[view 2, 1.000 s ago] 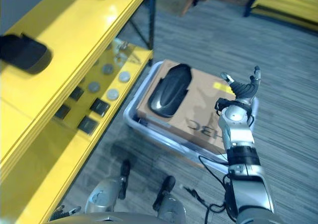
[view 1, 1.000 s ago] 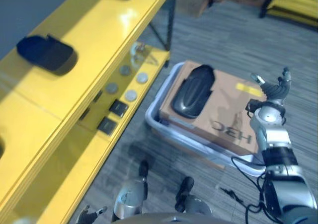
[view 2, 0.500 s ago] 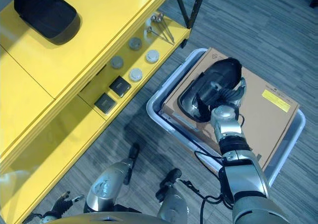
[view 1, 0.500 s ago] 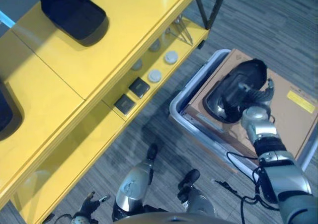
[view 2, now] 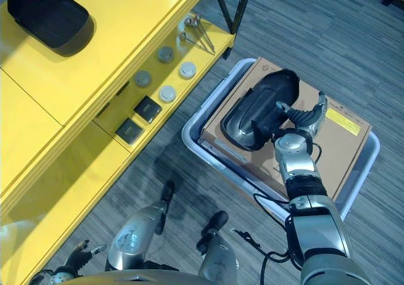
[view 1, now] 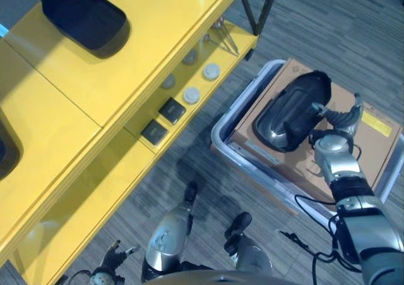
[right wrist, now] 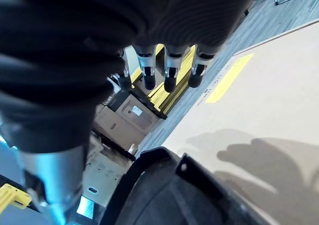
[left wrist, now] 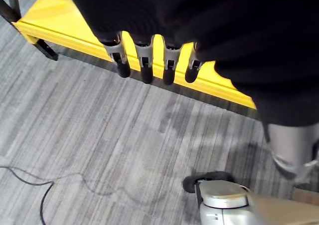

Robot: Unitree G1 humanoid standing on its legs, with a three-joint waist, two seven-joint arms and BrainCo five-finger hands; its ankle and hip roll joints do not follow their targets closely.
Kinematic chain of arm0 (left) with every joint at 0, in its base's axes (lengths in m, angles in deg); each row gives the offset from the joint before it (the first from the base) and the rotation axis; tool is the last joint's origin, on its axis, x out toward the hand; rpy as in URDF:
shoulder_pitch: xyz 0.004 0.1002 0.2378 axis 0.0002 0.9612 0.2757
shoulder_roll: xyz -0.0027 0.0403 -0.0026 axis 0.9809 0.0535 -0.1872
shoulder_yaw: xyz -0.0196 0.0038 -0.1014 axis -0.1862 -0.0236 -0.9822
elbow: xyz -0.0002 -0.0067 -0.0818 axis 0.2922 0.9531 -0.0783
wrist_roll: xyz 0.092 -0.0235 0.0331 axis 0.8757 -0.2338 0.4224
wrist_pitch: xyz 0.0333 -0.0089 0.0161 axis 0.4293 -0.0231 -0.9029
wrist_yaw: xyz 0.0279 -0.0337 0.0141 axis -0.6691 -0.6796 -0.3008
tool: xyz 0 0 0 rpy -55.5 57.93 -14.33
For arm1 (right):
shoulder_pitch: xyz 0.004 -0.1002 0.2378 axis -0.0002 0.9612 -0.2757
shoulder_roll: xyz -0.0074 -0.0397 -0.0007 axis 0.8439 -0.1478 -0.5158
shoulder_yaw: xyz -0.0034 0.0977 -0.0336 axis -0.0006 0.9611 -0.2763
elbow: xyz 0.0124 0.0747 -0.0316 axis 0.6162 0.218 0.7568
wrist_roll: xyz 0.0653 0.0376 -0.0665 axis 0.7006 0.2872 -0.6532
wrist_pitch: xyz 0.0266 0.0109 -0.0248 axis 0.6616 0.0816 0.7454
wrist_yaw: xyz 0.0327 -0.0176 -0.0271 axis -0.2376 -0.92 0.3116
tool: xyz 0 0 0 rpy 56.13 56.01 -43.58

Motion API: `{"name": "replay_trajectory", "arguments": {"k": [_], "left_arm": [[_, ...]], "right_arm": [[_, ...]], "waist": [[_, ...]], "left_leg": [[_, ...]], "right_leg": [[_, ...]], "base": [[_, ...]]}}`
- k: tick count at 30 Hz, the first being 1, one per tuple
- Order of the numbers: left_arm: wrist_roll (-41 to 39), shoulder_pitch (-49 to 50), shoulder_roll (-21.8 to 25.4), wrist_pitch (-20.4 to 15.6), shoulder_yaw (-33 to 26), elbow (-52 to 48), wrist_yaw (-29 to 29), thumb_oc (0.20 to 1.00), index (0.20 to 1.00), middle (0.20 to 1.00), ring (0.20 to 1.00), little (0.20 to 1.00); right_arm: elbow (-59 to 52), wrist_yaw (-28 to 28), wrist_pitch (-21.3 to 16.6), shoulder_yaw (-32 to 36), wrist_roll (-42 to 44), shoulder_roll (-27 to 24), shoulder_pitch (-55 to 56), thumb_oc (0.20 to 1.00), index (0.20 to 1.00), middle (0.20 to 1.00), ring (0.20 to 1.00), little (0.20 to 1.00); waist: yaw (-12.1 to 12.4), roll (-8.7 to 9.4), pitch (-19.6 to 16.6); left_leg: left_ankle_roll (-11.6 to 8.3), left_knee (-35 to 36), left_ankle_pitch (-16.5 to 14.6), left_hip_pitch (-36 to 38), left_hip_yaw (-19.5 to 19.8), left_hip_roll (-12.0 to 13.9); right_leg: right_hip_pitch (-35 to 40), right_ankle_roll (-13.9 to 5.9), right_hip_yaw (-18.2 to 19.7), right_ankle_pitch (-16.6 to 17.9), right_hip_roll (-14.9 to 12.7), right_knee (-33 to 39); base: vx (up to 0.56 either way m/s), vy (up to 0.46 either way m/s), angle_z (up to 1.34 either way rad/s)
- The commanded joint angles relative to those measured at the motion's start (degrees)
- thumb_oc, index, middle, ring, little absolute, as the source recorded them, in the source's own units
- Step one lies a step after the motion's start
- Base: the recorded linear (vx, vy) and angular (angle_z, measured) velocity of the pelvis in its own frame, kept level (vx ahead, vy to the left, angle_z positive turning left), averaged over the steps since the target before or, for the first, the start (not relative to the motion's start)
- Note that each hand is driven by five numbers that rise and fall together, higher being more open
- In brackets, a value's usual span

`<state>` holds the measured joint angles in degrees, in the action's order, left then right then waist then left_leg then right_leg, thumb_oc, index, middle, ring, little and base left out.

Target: Move parts from the plastic box to the shelf.

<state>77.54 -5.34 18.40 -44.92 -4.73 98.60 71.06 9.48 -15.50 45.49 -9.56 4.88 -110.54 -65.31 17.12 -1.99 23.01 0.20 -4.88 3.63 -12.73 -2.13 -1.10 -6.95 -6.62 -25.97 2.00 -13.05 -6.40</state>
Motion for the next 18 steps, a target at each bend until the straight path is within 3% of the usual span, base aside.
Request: {"name": "replay_trajectory", "arguments": {"k": [1, 3, 18], "left_arm": [[-1.1, 3.1, 2.7, 0.3, 1.9, 0.6, -0.4, 1.0, 1.0, 1.0, 1.0, 1.0], [-1.3, 3.1, 2.6, 0.4, 2.1, 0.6, -0.5, 1.0, 1.0, 1.0, 1.0, 1.0], [-3.1, 1.3, 1.8, 0.1, 4.6, 0.3, 0.0, 1.0, 1.0, 1.0, 1.0, 1.0]], "right_arm": [[-2.4, -0.2, 0.1, -1.3, -1.0, -3.5, 2.7, 1.0, 1.0, 1.0, 1.0, 1.0], [-1.8, 0.2, 0.5, -1.6, -1.0, -3.0, 2.9, 1.0, 1.0, 1.0, 1.0, 1.0], [7.2, 2.5, -1.7, -6.0, -0.5, 1.0, 1.6, 1.0, 1.0, 1.0, 1.0, 1.0]], "waist": [[0.7, 0.31, -3.1], [0.7, 0.4, -3.1], [0.9, -1.35, -1.0]], "left_leg": [[-2.57, -1.1, -0.7, -3.9, 0.0, 3.4], [-2.93, -1.0, -1.9, -3.4, 0.4, 3.3], [-2.58, -2.0, -1.9, -5.7, 0.7, 2.2]], "right_leg": [[0.1, -3.19, 1.7, -2.8, -2.7, -2.6], [0.3, -3.66, 2.5, -3.9, -2.5, -2.9], [-3.0, -3.7, 2.9, -3.7, -3.8, -4.7]], "base": [[-0.08, 0.021, -0.02], [0.02, -0.008, 0.0], [-0.02, 0.025, 0.02]]}}
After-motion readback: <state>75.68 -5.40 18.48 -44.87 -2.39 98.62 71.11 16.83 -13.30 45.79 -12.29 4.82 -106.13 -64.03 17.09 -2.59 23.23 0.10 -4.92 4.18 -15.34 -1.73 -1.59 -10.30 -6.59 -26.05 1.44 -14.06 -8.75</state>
